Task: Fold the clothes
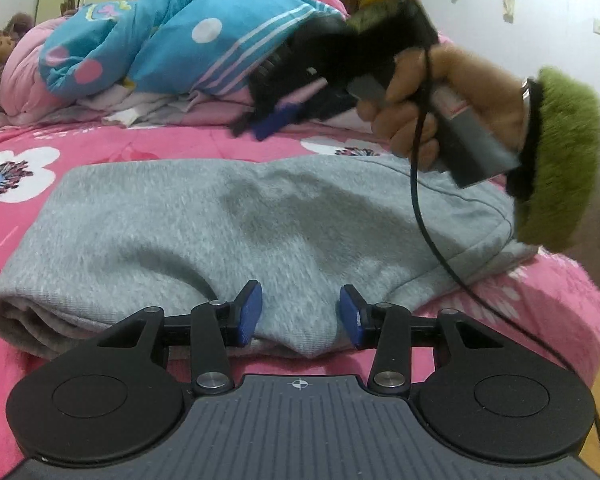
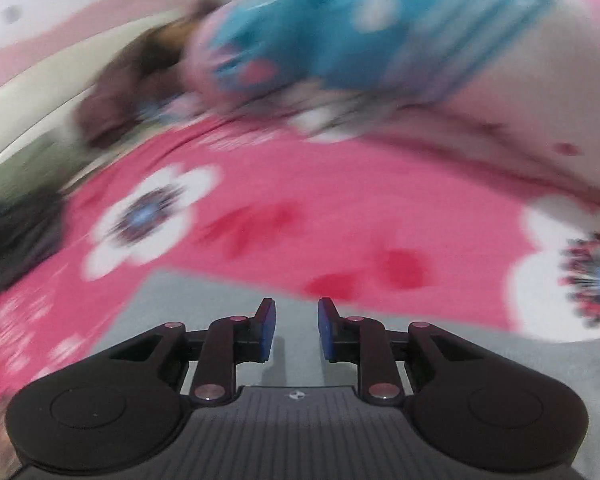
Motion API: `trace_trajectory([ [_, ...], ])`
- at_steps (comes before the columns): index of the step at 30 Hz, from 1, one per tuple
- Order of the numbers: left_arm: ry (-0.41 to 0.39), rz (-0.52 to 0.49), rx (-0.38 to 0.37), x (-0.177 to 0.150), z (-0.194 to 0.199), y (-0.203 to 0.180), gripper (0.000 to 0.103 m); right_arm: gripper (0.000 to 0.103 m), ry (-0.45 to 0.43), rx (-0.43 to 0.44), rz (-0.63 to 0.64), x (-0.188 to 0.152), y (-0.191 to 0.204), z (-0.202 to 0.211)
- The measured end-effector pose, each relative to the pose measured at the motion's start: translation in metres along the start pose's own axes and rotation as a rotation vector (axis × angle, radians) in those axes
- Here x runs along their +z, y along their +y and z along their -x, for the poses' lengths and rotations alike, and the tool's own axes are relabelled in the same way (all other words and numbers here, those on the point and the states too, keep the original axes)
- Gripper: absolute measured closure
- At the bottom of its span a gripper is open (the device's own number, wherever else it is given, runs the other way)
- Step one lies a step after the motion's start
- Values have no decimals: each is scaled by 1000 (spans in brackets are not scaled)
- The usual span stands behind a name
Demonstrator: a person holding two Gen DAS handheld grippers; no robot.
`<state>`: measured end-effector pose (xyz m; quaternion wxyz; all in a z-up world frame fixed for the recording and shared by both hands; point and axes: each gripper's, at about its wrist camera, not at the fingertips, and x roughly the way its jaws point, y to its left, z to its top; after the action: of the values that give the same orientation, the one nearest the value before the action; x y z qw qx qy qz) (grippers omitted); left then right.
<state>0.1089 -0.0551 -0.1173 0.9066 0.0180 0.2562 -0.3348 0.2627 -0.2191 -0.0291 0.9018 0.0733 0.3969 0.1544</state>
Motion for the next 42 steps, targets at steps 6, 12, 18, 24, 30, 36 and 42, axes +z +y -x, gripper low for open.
trace_trajectory([
  [6,-25,-66,35,-5,2,-10,60,81,112,26,-25,7,21,-94],
  [12,-34,-108,41,-8,7,-16,60,78,85,63,39,21,48,-62],
  [18,-42,-121,46,-11,8,-17,60,79,248,189,110,7,85,-106],
  [24,-55,-110,20,-11,12,-13,60,78,110,175,-20,21,74,-91],
  [30,-91,-99,-37,-2,44,-9,60,78,-24,106,137,-6,50,41],
  [36,-153,-23,-15,5,71,15,59,78,-31,79,253,-46,55,89],
  [42,-41,94,174,1,61,51,61,79,30,145,221,-76,66,40],
])
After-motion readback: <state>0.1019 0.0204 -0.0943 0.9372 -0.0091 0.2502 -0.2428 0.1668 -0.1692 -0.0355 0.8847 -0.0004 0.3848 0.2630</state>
